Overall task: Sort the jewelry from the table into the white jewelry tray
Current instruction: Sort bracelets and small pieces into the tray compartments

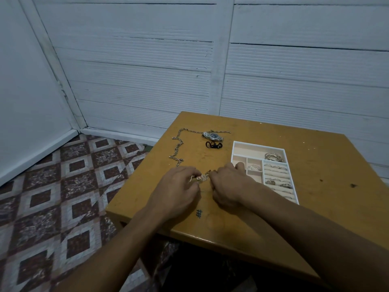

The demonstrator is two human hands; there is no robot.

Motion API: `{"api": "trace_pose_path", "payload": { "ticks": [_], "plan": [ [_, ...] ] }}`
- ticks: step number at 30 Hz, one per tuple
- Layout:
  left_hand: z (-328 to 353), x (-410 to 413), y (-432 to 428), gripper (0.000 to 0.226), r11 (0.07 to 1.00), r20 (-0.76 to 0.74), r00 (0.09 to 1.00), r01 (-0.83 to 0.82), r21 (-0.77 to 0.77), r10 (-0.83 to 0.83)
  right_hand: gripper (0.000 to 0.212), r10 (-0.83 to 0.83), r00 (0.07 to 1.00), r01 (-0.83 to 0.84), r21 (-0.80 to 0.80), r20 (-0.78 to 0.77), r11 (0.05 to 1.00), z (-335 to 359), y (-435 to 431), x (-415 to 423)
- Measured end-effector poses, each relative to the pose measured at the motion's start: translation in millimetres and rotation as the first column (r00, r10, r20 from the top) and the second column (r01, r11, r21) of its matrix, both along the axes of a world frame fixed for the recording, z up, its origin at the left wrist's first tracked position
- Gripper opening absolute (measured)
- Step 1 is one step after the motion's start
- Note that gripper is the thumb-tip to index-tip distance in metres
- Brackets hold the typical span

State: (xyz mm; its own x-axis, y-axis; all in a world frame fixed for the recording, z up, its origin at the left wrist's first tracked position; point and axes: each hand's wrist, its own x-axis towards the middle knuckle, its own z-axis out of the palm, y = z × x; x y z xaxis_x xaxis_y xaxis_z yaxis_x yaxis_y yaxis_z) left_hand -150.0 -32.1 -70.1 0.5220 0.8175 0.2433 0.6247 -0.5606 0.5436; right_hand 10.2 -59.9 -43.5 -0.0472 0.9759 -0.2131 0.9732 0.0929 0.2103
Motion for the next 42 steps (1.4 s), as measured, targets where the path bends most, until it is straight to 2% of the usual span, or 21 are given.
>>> {"api": "trace_pose_path", "payload": {
  "ticks": [3,7,11,15,21,24,28,32,42],
  "plan": [
    [4,4,4,0.028,0.999,0.068,0.997,-0.031,-0.035,0.034,0.022,0.011,1.000,-0.011,0.003,-0.023,1.000,17,0,6],
    [15,18,8,0.022,0.967,0.272,0.951,-0.081,-0.243,0.148,0.016,-0.017,0.954,0.040,0.069,-0.299,0.997,50,-4,19],
    [25,34,10,0.018,0.906,0.464,0.859,0.000,-0.423,0.216,0.010,-0.018,0.887,0.059,0.075,-0.461,0.995,73,-12,34],
    [31,49,8,0.021,0.828,0.550,0.784,0.086,-0.554,0.287,0.008,0.019,0.837,0.049,0.109,-0.547,0.993,87,-20,46],
    [41,76,7,0.039,0.696,0.657,0.661,0.276,-0.663,0.363,0.006,0.028,0.799,0.091,0.167,-0.600,0.982,111,-30,64],
    [46,89,3,0.045,0.616,0.694,0.631,0.404,-0.676,0.348,0.008,0.028,0.798,0.102,0.180,-0.602,0.978,120,-33,74],
    [53,108,-7,0.047,0.537,0.707,0.621,0.489,-0.687,0.339,0.007,0.015,0.807,0.128,0.200,-0.591,0.971,124,-38,85],
    [53,120,-18,0.052,0.419,0.704,0.631,0.571,-0.706,0.326,0.008,-0.010,0.831,0.158,0.219,-0.557,0.963,123,-41,97],
    [44,137,-25,0.052,0.231,0.642,0.666,0.604,-0.763,0.380,0.006,-0.042,0.837,0.219,0.263,-0.546,0.939,114,-41,117]
  ]
}}
